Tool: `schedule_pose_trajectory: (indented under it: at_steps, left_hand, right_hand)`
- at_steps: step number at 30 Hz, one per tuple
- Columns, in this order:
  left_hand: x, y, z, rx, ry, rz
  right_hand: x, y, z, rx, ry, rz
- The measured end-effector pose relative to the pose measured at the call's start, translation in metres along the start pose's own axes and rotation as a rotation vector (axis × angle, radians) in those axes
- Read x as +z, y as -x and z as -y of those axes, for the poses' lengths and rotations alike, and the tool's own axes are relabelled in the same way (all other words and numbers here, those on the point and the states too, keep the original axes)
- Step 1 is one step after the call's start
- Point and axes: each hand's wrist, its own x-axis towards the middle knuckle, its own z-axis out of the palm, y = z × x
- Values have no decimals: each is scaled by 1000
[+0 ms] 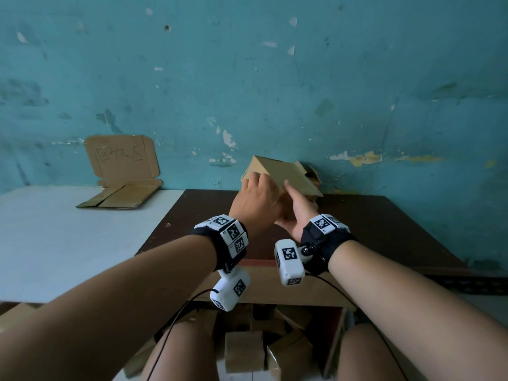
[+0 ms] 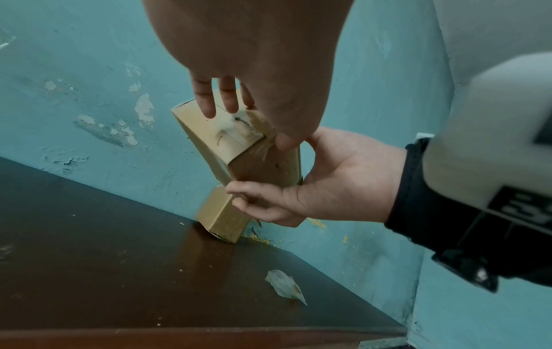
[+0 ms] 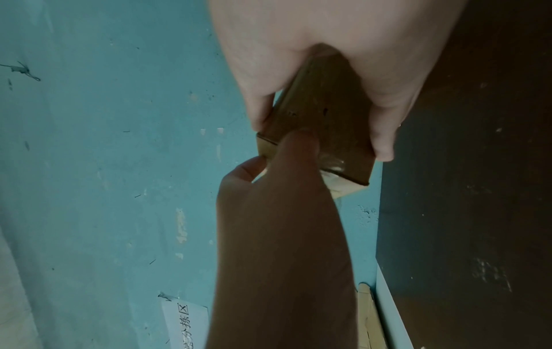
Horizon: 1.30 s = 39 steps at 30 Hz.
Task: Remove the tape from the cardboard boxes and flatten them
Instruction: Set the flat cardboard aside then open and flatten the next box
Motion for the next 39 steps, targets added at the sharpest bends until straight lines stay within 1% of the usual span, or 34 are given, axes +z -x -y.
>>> schedule_pose_trajectory:
  at_steps: [5, 10, 16, 19, 23, 26, 29, 31, 36, 37, 39]
  left_hand:
    - [-5, -1, 3, -4, 28, 84]
    - [-10, -1, 4, -20, 116, 187]
    - [-13, -2, 9, -58, 150, 253]
    - [-14, 0, 7, -75, 174, 279]
    - [-22, -2, 8, -136, 294, 295]
    - [-26, -6, 17, -191, 385, 298]
    - [-28, -8, 22, -208, 452, 296]
    - [-30, -10, 22, -215, 408, 282]
    - [-32, -13, 25, -193, 263, 186]
    - [-33, -14, 27, -208, 228, 156]
    - [-35, -15, 32, -286, 202, 95]
  right_hand:
    - [-3, 3, 2, 24, 25, -4]
    - [-10, -4, 0, 20, 40, -40]
    - [-19, -12, 0, 107, 90, 55]
    - [-21, -14, -1, 111, 120, 50]
    - [-28, -18, 1, 114, 80, 60]
    - [-33, -18, 4, 115, 47, 108]
    - [-32, -14, 9, 119, 18, 144]
    - [-30, -11, 11, 117, 16, 152]
    - [-28, -8, 14, 109, 38, 158]
    - [-28, -7, 14, 109, 45, 160]
    - [-31, -8, 13, 108, 54, 166]
